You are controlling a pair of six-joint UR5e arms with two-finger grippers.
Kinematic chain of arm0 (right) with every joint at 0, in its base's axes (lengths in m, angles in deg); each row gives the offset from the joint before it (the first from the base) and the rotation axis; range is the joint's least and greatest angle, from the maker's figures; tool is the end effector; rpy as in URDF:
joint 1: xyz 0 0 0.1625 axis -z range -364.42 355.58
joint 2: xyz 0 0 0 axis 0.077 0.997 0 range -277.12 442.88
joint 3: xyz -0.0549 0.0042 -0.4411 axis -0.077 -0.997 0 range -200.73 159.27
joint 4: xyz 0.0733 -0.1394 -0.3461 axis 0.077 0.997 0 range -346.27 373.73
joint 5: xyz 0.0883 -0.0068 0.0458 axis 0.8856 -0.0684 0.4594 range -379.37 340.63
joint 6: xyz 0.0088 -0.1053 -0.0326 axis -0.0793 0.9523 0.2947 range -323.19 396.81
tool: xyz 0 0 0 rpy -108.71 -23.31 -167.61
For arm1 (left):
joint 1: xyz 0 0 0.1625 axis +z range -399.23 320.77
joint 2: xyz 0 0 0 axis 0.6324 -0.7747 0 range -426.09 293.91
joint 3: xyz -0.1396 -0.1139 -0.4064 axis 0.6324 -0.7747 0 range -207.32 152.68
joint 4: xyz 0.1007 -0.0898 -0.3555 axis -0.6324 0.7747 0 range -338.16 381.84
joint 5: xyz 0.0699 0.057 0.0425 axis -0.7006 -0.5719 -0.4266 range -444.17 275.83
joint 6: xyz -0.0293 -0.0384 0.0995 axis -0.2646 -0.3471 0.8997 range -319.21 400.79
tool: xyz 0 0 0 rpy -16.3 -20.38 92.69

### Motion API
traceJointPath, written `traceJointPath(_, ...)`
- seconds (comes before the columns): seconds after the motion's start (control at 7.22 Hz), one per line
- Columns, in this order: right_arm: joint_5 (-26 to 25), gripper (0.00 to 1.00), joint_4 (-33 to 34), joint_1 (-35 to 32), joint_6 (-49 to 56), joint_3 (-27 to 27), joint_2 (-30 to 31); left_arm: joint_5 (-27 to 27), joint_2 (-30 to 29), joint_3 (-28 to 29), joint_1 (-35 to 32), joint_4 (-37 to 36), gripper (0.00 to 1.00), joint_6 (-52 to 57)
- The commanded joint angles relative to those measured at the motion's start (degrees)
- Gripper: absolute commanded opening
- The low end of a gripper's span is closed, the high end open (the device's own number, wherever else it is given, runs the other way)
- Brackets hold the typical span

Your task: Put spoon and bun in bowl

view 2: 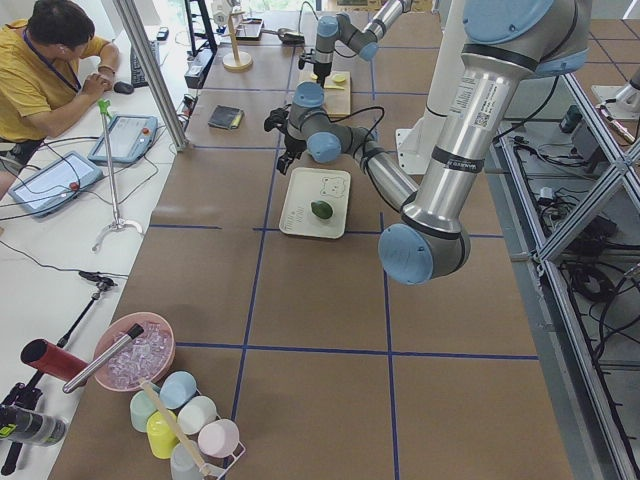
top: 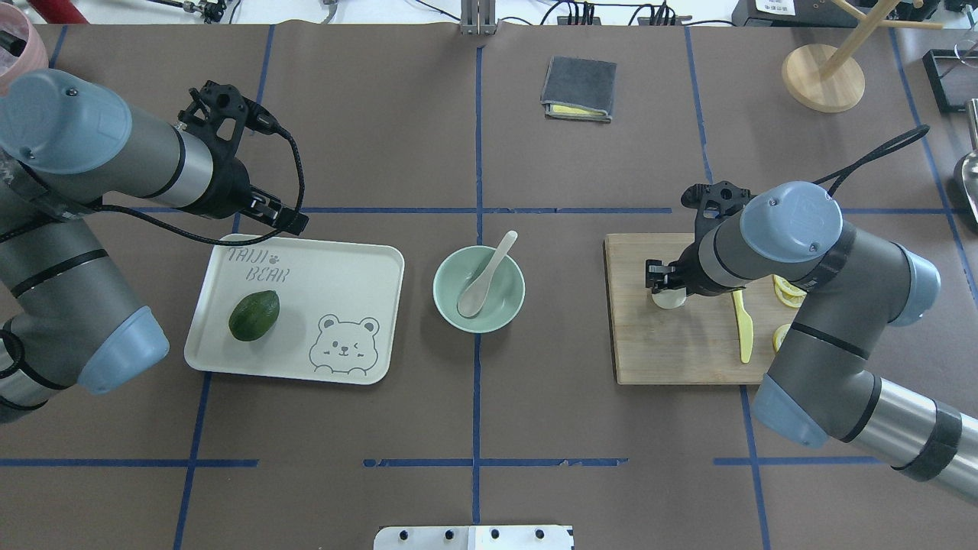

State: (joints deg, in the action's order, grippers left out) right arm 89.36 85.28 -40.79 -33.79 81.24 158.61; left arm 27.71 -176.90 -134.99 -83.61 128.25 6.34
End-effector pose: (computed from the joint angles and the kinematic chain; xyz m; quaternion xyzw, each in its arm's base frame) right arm -0.4038 -0.4189 0.4401 0.0425 -0.4020 0.0734 0.9117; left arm 0.3487 -0.4700 0.3340 0.2381 0.4200 0.1718 0.8587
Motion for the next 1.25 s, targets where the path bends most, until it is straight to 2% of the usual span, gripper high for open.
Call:
traceJointPath(0.0,0.07,0.51,0.09,-0.37,-0.33,1.73,-0.66,0.0,0.32,-0.78,-0.52,-0.07,0.86,0.08)
traceJointPath(0.14,0.07,0.51,1.57,-0.28,-3.11,2.0,-3.1,0.26,2.85,-2.79,-1.31,-0.07,0.86,0.43)
traceJointPath(0.42,-0.02,0.52,12.51,0.76,-8.03,1.39,-14.76,0.35,6.72,-6.04,-3.85,0.02,0.86,1.05)
traceJointPath(0.69,-1.24,0.53,13.01,4.1,-16.72,-0.88,-21.29,1.92,11.9,-9.22,-9.37,0.11,0.87,7.87)
traceJointPath(0.83,-4.29,0.53,12.92,6.55,-19.37,-4.55,-25.67,5.5,12.8,-9.23,-12.54,0.2,0.87,11.04)
traceJointPath(1.11,-5.9,0.54,12.48,8.85,-20.72,-6.96,-27.39,6.68,12.81,-8.7,-14.41,0.2,0.87,13.09)
